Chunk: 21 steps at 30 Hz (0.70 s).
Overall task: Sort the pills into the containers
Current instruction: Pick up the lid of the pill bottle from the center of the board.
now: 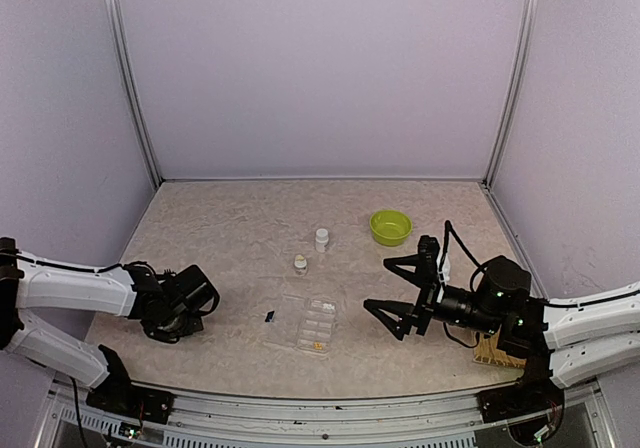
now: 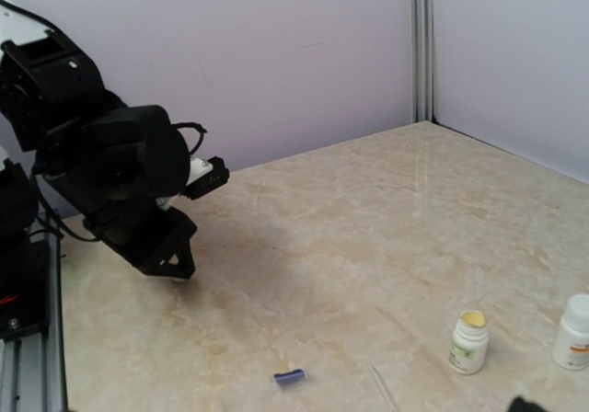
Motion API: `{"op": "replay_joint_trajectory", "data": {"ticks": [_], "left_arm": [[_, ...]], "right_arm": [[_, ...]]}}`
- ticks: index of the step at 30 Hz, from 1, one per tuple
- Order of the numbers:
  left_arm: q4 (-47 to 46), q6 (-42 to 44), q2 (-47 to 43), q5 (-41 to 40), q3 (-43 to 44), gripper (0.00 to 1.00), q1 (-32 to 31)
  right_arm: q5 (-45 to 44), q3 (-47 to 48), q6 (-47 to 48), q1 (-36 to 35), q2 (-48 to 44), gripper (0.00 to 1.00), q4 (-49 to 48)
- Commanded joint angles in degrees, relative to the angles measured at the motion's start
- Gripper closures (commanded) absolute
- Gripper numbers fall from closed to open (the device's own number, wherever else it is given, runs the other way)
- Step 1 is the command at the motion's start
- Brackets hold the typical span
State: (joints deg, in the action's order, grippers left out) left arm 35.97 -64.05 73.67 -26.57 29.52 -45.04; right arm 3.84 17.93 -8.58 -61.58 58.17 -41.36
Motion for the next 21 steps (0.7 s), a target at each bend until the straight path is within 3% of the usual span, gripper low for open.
{"op": "replay_joint_trajectory", "data": {"ticks": [1,6,12,21], "left_arm": [[-2.2,1.4,0.2,4.9,-0.5,1.0,-0.1],[-2.2,4.7,-0.9,3.5,3.7,1.0,-2.9],[-6.5,14.4,-1.8,5.0,11.4,1.0,-7.6],[-20.4,31.8,-3.5,23.6,14.8,1.0,-11.8]], "right_arm": [[-0.7,0.6,0.5,0.5,-1.2,0.0,0.4],[-1.6,0.8,1.3,0.5,-0.5,0.0,0.4],[-1.4,3.4,3.4,0.6,-1.7,0.0,3.7],[7.5,7.6,10.8,0.6,-4.9,0.0,11.1]]}}
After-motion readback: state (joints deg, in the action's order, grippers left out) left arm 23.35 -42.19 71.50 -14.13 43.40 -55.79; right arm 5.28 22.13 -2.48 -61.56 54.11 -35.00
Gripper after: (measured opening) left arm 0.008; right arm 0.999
